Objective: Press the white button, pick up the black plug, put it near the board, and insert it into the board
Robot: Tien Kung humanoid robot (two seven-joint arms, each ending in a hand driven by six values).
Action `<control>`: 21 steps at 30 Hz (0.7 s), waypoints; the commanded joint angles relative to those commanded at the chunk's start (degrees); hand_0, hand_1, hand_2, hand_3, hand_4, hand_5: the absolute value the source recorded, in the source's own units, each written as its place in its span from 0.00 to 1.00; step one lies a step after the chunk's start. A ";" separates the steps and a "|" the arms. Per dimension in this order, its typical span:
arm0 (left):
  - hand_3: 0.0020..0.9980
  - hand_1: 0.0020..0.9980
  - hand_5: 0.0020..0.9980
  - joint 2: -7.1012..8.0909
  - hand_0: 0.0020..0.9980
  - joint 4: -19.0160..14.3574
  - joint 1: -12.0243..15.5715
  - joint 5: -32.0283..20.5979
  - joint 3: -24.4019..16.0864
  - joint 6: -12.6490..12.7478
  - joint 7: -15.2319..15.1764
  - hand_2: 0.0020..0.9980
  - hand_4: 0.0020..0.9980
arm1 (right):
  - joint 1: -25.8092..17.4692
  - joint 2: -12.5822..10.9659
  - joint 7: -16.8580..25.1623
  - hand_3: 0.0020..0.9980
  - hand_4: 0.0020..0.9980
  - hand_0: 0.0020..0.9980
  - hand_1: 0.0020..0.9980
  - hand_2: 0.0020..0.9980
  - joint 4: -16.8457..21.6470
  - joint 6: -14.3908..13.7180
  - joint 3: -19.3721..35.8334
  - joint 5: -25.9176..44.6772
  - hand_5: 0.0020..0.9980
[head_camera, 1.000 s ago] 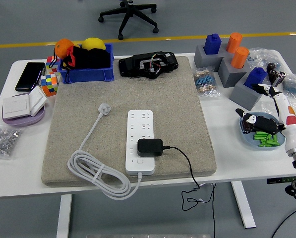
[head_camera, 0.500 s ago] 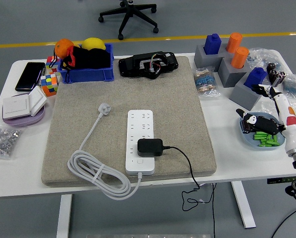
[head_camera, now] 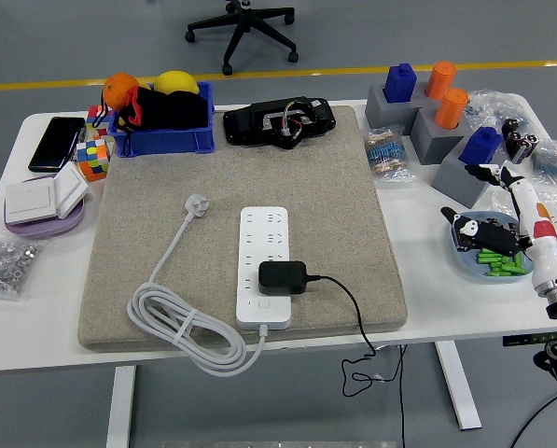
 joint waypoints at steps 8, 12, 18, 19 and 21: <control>0.58 0.50 0.26 0.49 0.47 0.00 -0.44 0.37 0.03 0.01 0.06 0.51 0.59 | 0.22 -0.06 -0.14 0.71 0.89 0.81 0.75 0.73 -0.07 0.13 -0.01 0.04 0.27; 0.58 0.50 0.26 0.61 0.47 0.00 -0.37 0.24 0.10 0.07 0.10 0.51 0.59 | 0.22 -0.15 0.23 0.71 0.89 0.81 0.75 0.73 -0.10 0.19 -0.42 0.19 0.27; 0.58 0.50 0.26 0.68 0.47 0.00 -0.36 -0.02 0.48 0.10 0.08 0.51 0.59 | -0.11 -0.24 0.39 0.70 0.88 0.81 0.75 0.73 0.06 0.27 -0.39 0.22 0.27; 0.58 0.50 0.26 0.68 0.47 0.00 -0.36 -0.07 0.55 0.11 0.05 0.51 0.59 | -0.12 -0.27 0.46 0.70 0.88 0.81 0.75 0.73 0.09 0.26 -0.35 0.25 0.27; 0.58 0.50 0.26 0.63 0.47 0.00 -0.28 0.06 0.51 0.05 0.12 0.51 0.59 | -0.08 -0.32 1.09 0.70 0.88 0.81 0.75 0.73 0.03 0.27 -0.27 0.50 0.27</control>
